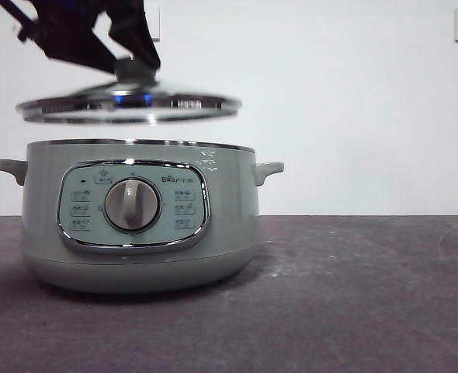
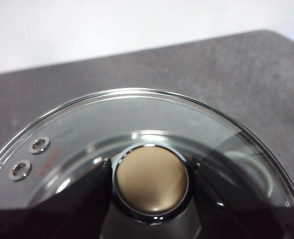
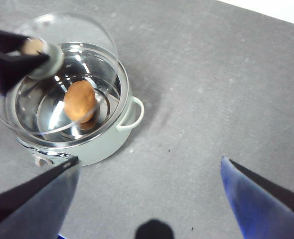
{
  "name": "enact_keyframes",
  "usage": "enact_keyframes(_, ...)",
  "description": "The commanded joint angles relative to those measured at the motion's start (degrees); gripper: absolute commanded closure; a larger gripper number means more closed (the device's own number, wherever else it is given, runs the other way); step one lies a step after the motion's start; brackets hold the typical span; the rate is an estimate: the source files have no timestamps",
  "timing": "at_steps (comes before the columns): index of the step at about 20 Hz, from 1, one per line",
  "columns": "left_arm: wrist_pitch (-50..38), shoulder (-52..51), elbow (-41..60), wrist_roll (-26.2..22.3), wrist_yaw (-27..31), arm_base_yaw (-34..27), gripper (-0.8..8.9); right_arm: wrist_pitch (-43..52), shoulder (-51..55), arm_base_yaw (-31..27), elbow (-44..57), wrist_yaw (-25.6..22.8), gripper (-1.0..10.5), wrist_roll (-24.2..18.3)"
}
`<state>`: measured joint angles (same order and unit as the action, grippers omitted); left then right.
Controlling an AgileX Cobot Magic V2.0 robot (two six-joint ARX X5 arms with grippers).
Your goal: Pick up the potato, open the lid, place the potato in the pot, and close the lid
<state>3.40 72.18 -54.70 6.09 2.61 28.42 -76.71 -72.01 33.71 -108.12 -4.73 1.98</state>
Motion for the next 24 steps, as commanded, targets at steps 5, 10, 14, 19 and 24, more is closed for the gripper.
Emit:
enact_keyframes(5, -2.49, 2.71, -0.61, 1.31, -0.09, 0.70, 8.22, 0.11, 0.07, -0.02, -0.04, -0.22, 4.8, 0.59)
enact_keyframes(10, -2.51, 5.14, -0.61, 1.44, -0.09, 2.43, 8.22, 0.11, 0.07, -0.02, -0.04, -0.22, 4.8, 0.59)
enact_keyframes(14, -0.72, 6.73, -0.61, 1.44, 0.15, 3.23, 8.22, 0.13, 0.07, -0.02, -0.04, -0.22, 4.8, 0.59)
enact_keyframes(19, 4.04, 6.82, -0.61, 1.09, 3.10, 2.91, 8.22, 0.11, 0.07, -0.02, -0.04, -0.22, 4.8, 0.59)
enact_keyframes(24, 5.14, 6.80, -0.63, -0.09, 3.10, 2.62, 8.22, 0.13, 0.07, -0.02, -0.04, -0.22, 4.8, 0.59)
